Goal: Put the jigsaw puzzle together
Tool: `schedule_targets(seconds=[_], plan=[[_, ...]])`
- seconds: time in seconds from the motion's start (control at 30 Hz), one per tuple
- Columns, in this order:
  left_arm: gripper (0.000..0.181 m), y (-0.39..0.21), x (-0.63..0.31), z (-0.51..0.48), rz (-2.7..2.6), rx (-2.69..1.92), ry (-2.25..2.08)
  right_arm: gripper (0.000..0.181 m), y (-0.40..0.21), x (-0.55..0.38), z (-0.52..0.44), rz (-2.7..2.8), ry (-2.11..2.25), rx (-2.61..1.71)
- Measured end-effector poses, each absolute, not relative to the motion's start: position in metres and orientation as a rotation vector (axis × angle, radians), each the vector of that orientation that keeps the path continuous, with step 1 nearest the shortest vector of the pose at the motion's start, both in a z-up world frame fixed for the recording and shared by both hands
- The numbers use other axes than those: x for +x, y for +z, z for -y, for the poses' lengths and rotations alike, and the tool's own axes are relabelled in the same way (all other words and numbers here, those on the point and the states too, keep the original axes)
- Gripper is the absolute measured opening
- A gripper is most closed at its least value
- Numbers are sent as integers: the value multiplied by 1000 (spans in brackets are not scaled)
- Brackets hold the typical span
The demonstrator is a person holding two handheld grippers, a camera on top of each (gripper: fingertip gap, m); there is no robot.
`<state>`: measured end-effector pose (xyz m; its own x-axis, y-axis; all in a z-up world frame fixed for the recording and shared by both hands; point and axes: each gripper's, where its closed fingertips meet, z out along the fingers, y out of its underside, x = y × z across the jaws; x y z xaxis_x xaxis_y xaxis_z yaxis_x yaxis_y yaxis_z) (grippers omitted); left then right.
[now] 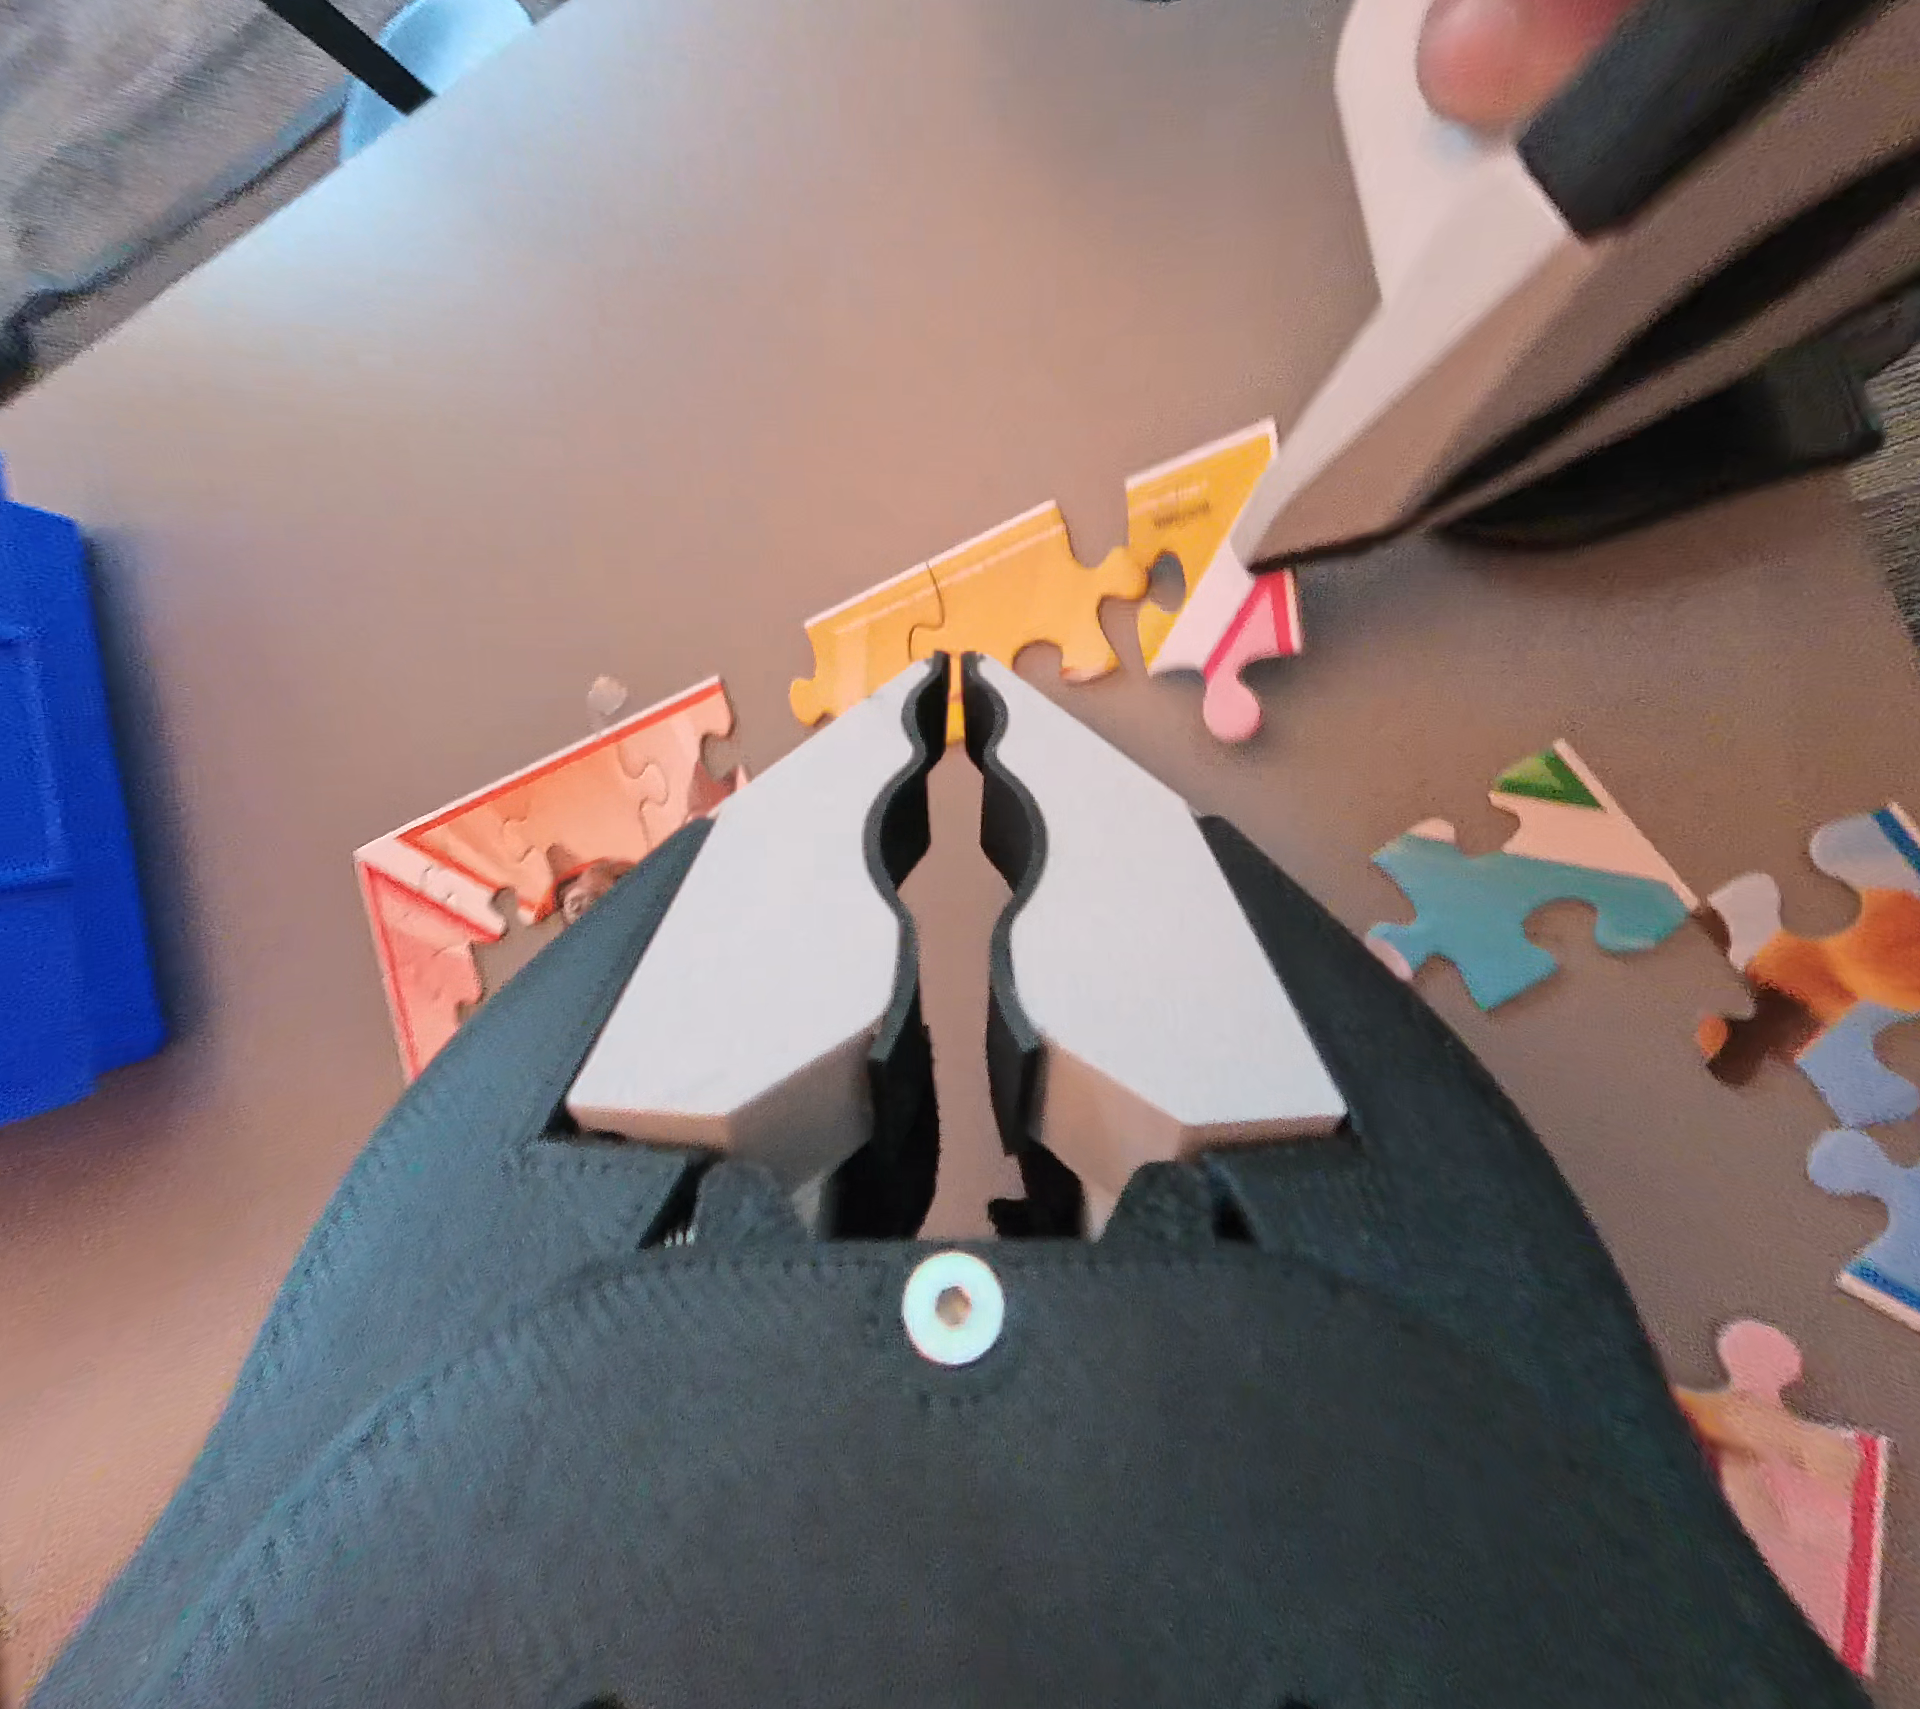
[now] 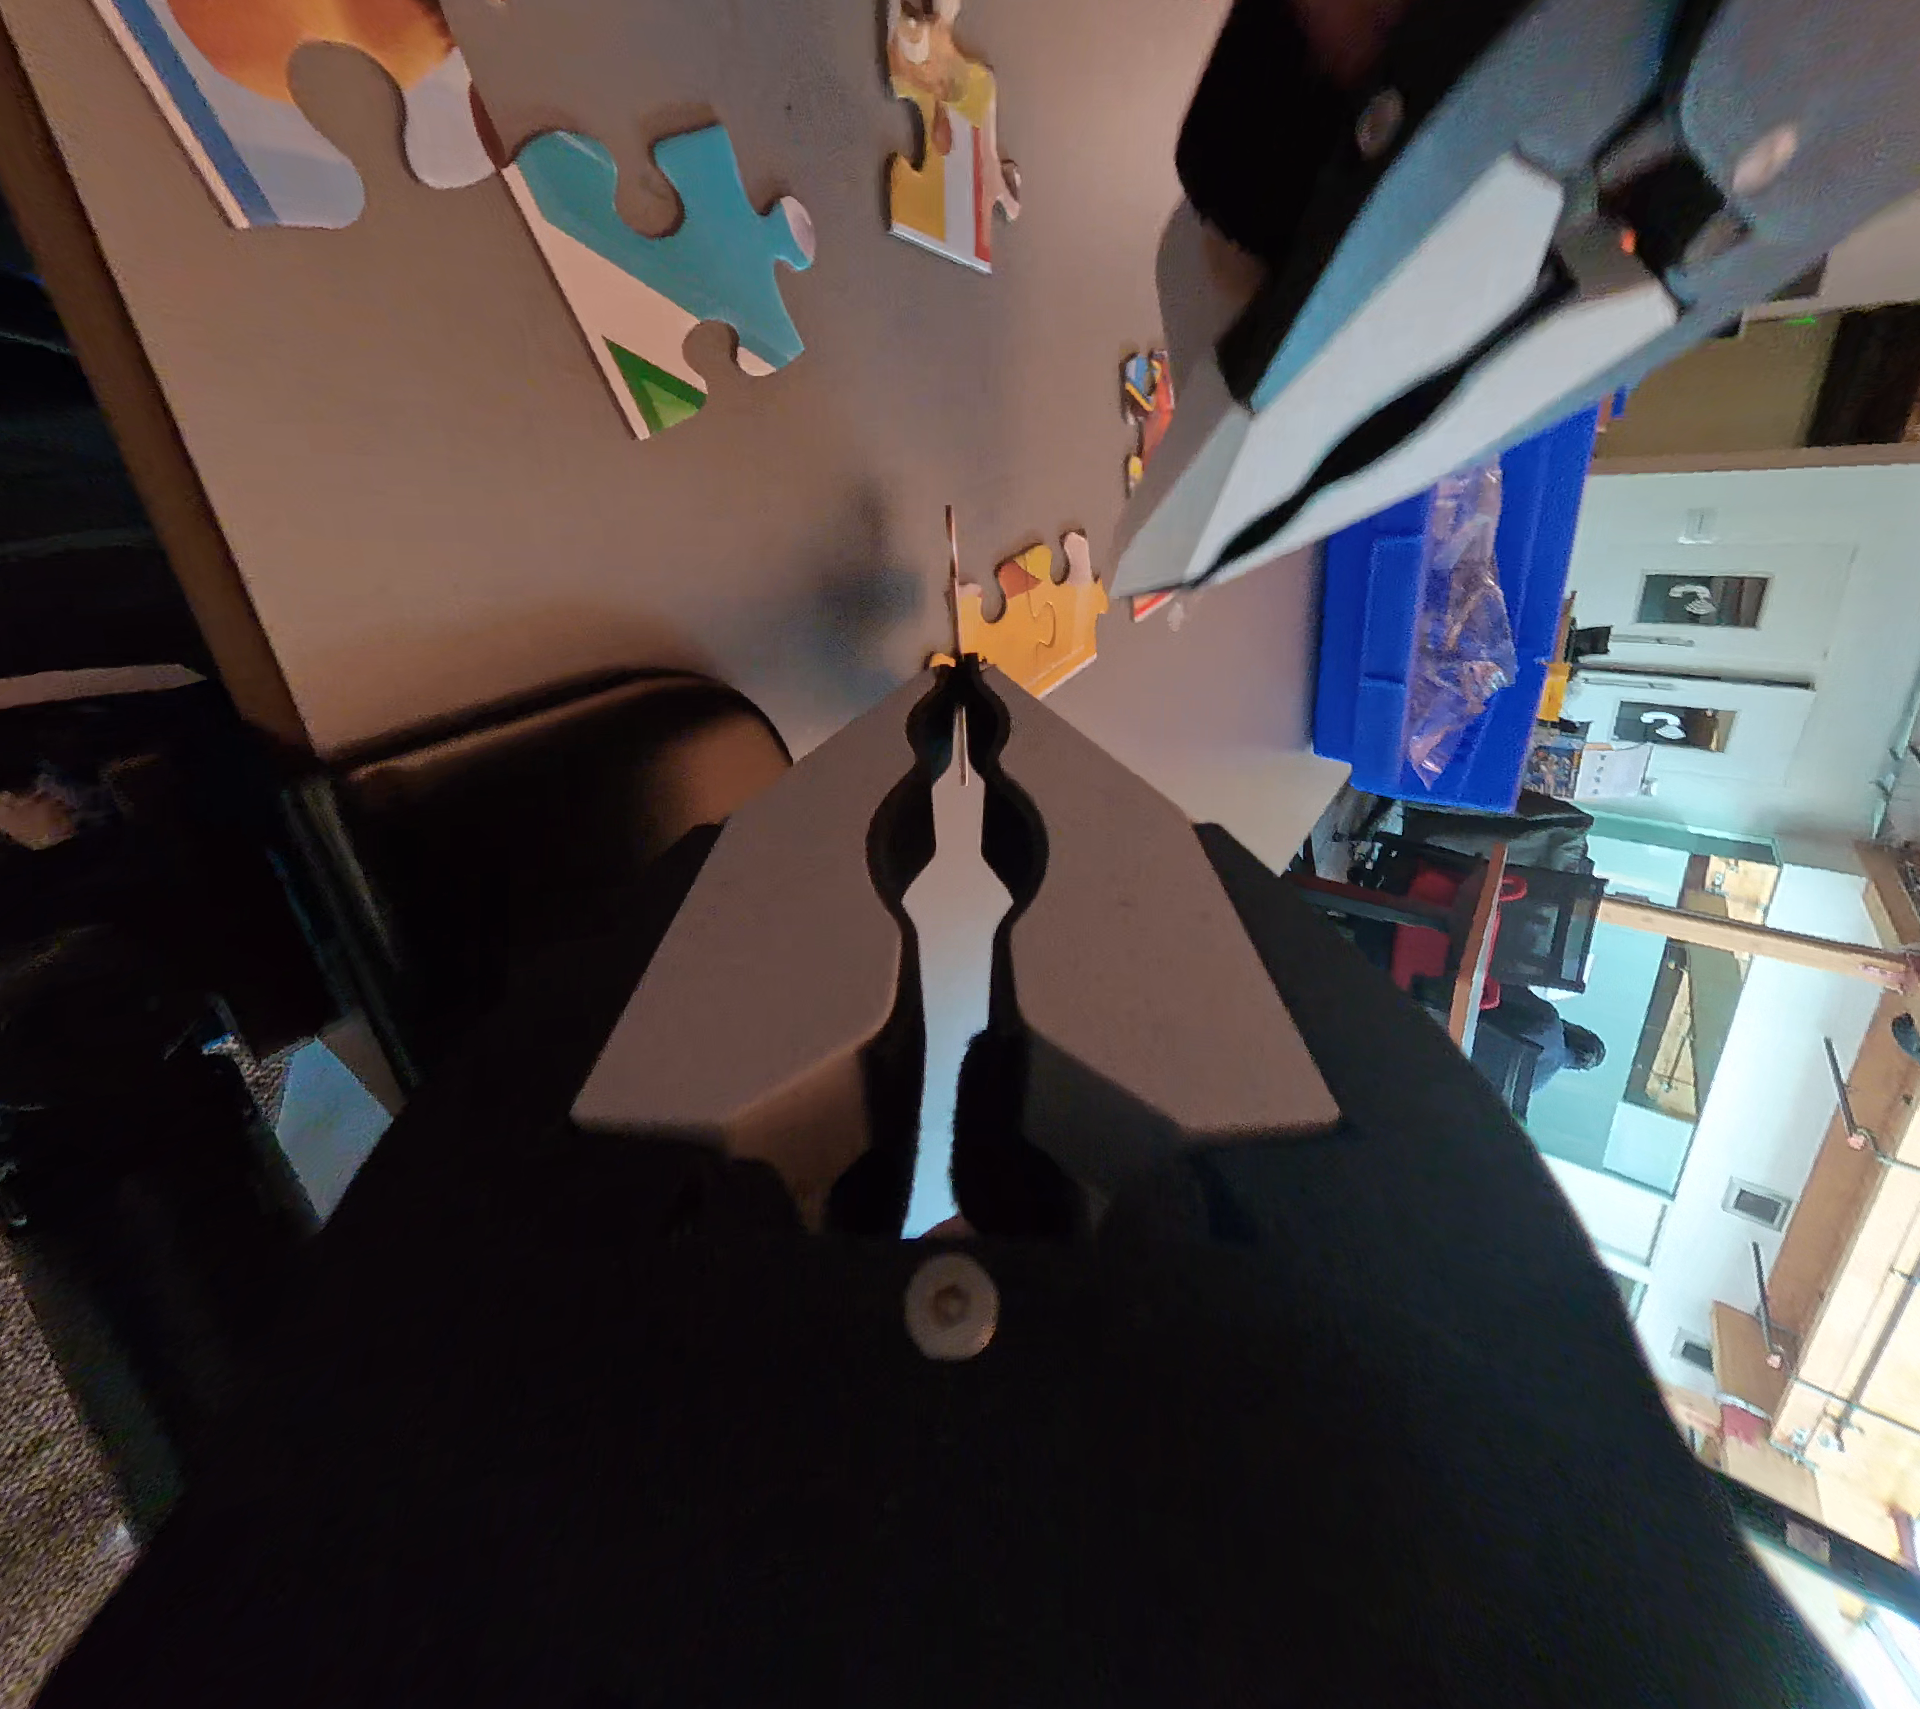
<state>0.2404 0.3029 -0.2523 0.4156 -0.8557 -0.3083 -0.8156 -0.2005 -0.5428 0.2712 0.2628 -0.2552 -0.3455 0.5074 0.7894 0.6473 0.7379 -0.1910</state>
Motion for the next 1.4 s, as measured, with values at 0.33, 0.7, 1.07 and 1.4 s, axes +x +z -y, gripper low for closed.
schedule_targets(seconds=[0.33,0.7,1.07,1.4], plan=[[0,-277,250,-313,-1478,-2129,-239,0,-262,274,-276,2129,-217,-909],[0,-277,249,-315,-1496,-2118,-236,6,-275,277,-276,2247,-212,-964],[0,-278,250,-316,-1493,-2129,-250,0,-266,278,-286,2183,-67,-1265],[0,-278,250,-316,-1447,-2143,-295,0,-275,265,-290,2172,-218,-1230]])
